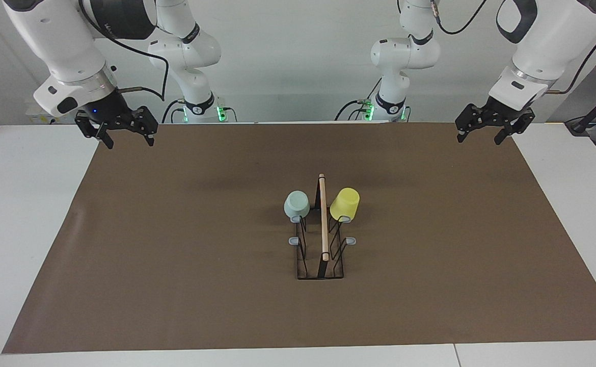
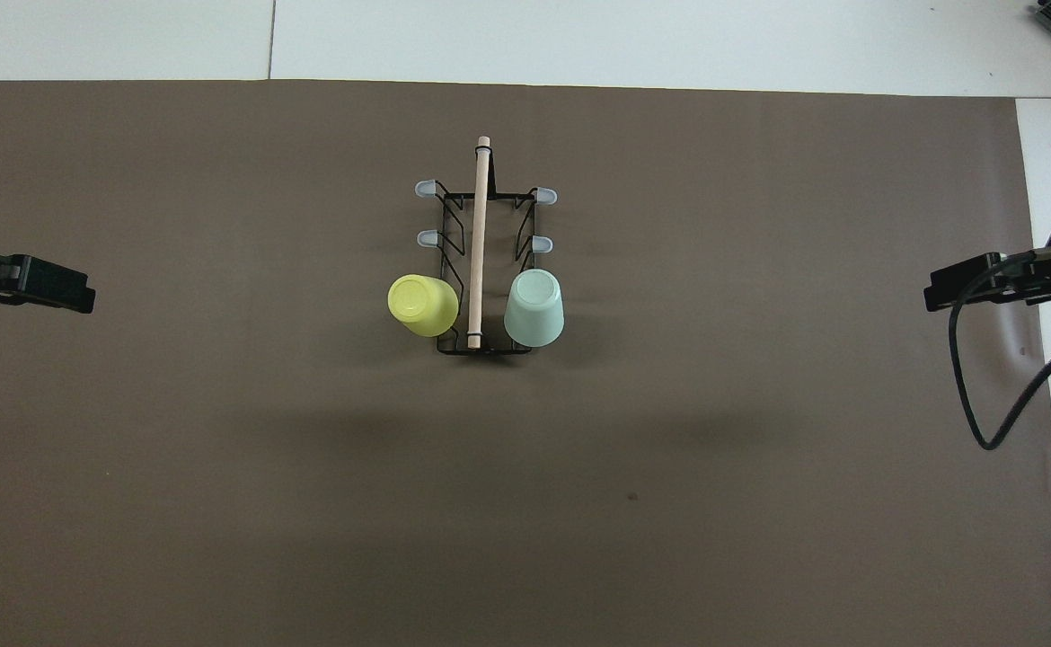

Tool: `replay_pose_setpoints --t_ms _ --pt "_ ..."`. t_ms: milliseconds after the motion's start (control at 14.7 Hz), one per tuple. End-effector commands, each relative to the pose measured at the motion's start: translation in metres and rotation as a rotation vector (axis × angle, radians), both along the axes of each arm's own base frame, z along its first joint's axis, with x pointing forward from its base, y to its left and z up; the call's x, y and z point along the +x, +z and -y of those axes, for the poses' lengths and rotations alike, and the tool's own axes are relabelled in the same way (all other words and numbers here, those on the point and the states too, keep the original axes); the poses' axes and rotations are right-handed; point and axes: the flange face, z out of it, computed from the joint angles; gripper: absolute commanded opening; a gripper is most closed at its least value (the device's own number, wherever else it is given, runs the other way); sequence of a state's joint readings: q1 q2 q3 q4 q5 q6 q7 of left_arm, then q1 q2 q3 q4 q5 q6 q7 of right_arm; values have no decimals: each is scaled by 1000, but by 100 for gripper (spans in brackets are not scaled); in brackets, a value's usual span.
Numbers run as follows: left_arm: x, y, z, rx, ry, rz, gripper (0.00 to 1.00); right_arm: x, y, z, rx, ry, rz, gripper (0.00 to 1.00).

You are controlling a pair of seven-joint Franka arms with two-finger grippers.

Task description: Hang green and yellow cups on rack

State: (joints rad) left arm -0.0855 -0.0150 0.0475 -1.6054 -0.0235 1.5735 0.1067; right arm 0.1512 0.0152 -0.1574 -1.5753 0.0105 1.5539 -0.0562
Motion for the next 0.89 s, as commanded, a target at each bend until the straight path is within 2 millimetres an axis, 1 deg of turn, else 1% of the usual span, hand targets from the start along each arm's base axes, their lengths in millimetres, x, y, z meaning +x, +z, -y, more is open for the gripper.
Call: replay_pose_setpoints --t_ms 0,273,477,613,818 --pt "-8 3 2 12 -1 -4 100 2 -2 -1 12 -1 5 100" --pt "-8 2 6 12 -8 -6 100 2 -2 -2 12 2 6 100" --pt "-8 2 6 12 -8 -6 100 2 -1 5 12 -11 9 100" --pt "-8 2 6 12 -8 -6 100 2 -2 -4 15 5 7 100" --pt "-8 2 6 12 -8 -6 100 2 -2 -5 15 6 9 100"
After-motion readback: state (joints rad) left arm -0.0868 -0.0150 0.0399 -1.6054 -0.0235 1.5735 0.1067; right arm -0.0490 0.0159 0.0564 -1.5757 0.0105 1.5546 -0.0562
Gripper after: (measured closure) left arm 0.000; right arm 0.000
